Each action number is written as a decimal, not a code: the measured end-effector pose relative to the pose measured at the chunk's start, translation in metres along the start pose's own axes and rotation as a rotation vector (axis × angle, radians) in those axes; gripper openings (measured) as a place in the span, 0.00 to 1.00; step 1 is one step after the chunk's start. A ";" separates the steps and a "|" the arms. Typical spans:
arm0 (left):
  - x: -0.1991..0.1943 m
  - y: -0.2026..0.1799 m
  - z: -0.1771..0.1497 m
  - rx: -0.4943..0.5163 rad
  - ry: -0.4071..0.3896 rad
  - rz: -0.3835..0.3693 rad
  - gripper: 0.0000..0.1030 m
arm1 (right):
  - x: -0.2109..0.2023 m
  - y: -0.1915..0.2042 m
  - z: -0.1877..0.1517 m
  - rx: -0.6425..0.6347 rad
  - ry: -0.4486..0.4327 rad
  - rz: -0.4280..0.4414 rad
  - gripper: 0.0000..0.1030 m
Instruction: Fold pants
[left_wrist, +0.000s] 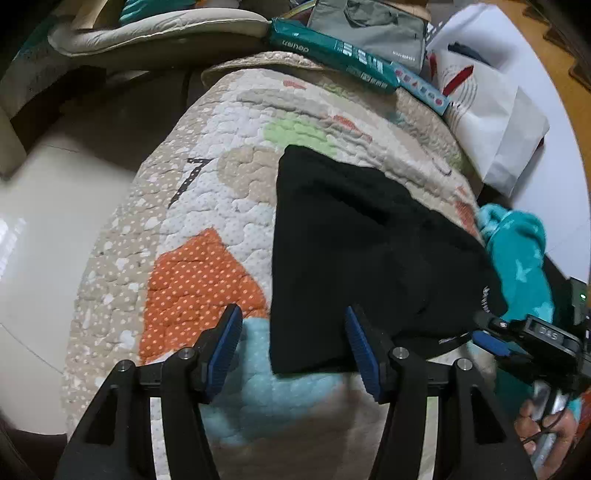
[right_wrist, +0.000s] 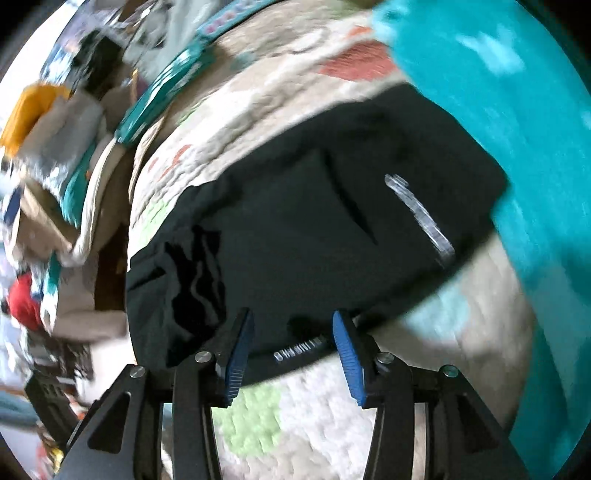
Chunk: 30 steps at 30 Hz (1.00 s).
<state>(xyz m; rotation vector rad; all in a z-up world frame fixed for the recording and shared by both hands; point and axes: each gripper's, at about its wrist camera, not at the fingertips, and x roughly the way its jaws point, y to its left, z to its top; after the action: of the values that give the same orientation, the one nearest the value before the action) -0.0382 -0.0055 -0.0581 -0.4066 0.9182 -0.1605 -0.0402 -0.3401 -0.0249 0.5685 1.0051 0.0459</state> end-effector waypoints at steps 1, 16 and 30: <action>0.000 -0.002 0.001 0.009 0.008 0.015 0.55 | -0.003 -0.007 -0.003 0.026 -0.007 -0.006 0.48; 0.075 -0.218 0.099 0.467 0.131 -0.120 0.57 | -0.009 -0.051 0.006 0.240 -0.229 -0.109 0.50; 0.214 -0.358 0.079 0.815 0.434 -0.231 0.57 | 0.001 -0.063 0.015 0.333 -0.274 -0.037 0.62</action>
<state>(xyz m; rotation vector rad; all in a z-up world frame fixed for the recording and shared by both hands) 0.1669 -0.3763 -0.0276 0.2985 1.1384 -0.8258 -0.0412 -0.4007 -0.0492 0.8357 0.7590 -0.2310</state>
